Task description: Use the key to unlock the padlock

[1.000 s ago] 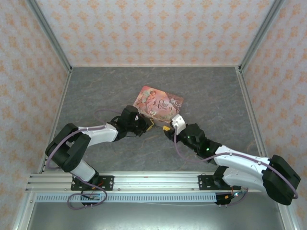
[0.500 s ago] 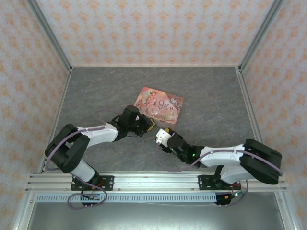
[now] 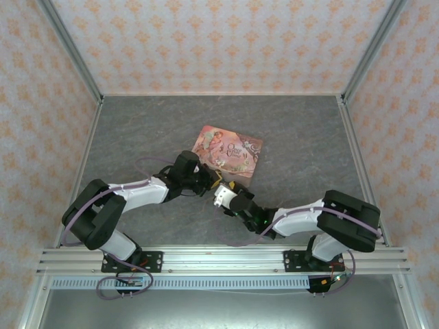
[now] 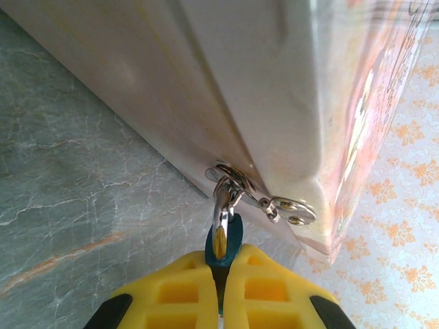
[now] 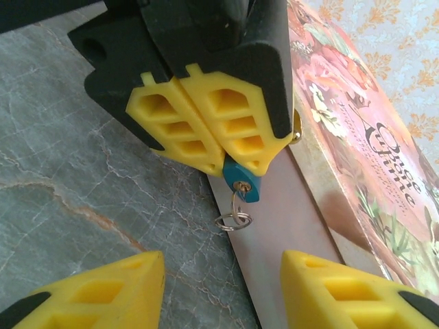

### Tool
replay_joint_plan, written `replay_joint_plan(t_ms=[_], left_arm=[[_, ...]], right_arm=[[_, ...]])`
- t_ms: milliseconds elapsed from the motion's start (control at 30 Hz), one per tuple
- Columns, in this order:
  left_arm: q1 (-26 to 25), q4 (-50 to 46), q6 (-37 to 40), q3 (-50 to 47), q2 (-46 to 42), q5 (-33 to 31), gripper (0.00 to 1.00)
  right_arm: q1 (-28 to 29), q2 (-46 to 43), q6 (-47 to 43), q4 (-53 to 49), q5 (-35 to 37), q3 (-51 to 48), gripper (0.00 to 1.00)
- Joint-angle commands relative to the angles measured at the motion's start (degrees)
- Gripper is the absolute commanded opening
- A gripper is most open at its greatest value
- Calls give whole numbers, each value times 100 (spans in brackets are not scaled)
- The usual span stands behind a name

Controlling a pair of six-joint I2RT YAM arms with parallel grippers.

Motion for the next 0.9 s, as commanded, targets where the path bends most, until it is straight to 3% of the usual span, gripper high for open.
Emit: replay_joint_plan(t_ms=[0,867], left_arm=[[-63,102,17,228,-210,136,0],[-89,76,50,200,-210,189,0]], right_arm=[[6,198,-12,637,232,68,48],[-238,518,19,801,-122,249,36]])
